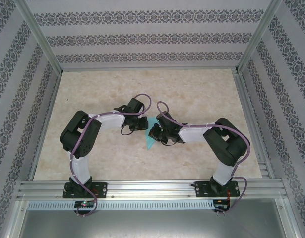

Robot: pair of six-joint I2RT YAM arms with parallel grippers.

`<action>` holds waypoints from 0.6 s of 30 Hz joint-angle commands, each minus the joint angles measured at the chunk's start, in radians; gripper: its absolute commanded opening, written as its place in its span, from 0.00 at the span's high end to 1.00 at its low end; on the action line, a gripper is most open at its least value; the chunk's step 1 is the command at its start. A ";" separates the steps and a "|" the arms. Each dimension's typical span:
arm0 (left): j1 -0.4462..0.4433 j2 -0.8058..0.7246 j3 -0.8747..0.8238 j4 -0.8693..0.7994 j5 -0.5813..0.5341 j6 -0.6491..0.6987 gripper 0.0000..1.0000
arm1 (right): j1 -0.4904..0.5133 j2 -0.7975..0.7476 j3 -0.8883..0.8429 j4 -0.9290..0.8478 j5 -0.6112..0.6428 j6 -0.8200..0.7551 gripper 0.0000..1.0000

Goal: Fold a paper plane with a square sheet of paper (pick it up from the middle)
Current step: Third fold the triangle at the center of the table.

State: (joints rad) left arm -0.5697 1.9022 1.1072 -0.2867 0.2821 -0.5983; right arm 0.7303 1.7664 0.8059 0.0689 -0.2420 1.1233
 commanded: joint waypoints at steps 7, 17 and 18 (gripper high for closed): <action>0.004 0.025 -0.001 -0.037 0.005 0.023 0.86 | -0.011 0.031 0.029 0.013 -0.005 -0.022 0.96; 0.005 0.020 -0.001 -0.042 -0.005 0.025 0.87 | -0.010 0.013 0.025 -0.021 0.021 -0.022 0.96; 0.004 0.021 -0.004 -0.042 -0.007 0.025 0.87 | -0.009 0.010 0.023 -0.025 0.025 -0.022 0.96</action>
State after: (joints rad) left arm -0.5697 1.9022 1.1072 -0.2867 0.2817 -0.5983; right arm 0.7303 1.7794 0.8165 0.0593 -0.2443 1.1229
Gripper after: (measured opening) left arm 0.135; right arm 0.046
